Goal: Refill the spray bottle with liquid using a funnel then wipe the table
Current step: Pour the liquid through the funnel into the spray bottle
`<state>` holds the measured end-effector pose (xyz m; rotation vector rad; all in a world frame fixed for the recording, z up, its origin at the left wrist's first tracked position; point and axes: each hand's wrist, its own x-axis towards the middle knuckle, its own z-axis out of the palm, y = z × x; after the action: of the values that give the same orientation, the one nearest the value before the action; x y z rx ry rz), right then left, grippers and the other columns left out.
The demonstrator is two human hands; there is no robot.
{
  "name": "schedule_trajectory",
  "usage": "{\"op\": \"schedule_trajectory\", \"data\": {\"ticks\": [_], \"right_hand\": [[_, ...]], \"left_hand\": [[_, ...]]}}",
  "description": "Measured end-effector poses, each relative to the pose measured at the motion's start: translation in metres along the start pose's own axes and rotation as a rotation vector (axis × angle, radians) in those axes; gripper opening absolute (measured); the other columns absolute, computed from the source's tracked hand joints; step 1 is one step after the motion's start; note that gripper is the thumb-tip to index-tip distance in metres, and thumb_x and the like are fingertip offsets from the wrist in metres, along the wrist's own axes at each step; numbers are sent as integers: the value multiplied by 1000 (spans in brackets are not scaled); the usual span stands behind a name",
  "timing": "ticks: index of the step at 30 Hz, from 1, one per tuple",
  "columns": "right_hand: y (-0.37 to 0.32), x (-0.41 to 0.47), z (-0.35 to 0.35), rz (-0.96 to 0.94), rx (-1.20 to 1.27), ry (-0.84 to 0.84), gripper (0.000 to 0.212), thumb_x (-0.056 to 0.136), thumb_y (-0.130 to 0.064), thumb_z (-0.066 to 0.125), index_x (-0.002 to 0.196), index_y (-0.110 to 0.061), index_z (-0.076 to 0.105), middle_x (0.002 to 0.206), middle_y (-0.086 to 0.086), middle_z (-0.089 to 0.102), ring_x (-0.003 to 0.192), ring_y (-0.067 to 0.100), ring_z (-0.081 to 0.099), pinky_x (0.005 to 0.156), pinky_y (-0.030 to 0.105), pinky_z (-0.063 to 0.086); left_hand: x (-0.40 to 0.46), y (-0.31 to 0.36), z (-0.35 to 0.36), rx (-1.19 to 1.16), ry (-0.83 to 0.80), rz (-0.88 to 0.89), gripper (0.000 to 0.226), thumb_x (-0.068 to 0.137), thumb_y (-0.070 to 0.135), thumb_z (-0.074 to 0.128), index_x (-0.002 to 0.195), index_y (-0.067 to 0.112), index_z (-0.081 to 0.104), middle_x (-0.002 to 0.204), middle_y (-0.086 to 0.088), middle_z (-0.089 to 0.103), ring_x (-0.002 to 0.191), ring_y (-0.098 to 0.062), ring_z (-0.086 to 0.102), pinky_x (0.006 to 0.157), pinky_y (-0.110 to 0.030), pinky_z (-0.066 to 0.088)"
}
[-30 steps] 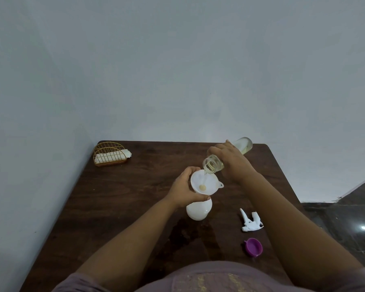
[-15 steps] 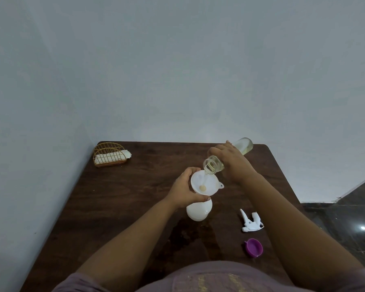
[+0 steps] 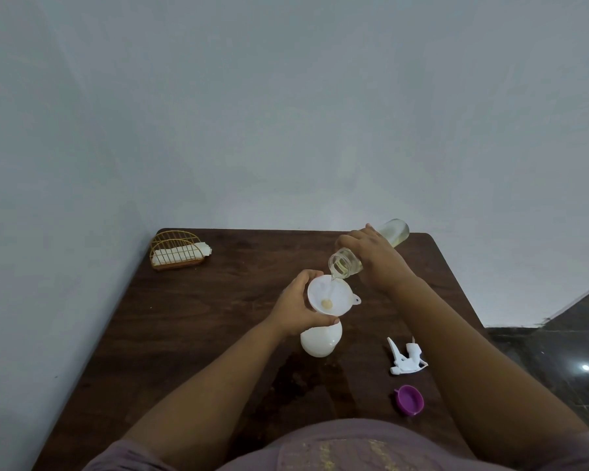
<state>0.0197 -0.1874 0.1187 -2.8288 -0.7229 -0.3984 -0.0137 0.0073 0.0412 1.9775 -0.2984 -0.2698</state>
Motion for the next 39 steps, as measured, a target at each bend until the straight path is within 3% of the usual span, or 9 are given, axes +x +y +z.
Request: {"op": "schedule_trajectory", "data": {"ticks": [6,11,39], "right_hand": [[-1,0,-1,3,-3,8,45,62,4,71,100,-18,59,96,1,64,91,23,54,100,36,33],[-3,0,-2,4,-3,21,45,62,6,70,100,-16,60,95,2,63,90,23,52,94,29,29],[-5,1,-4,-17,-33,1,45,62,4,72,101,-16,60,97,3,65,93,26,57,99,36,33]], "left_hand": [[-1,1,0,1,-3,2,80,61,28,91,125,34,44,125,9,54,114,-17,55,94,-38,54],[0,1,0,7,-3,3,80,61,29,90,126,33,44,125,9,54,113,-17,55,95,-40,54],[2,-3,1,7,-4,9,80,60,33,90,125,34,44,124,11,53,112,-15,55,93,-41,55]]}}
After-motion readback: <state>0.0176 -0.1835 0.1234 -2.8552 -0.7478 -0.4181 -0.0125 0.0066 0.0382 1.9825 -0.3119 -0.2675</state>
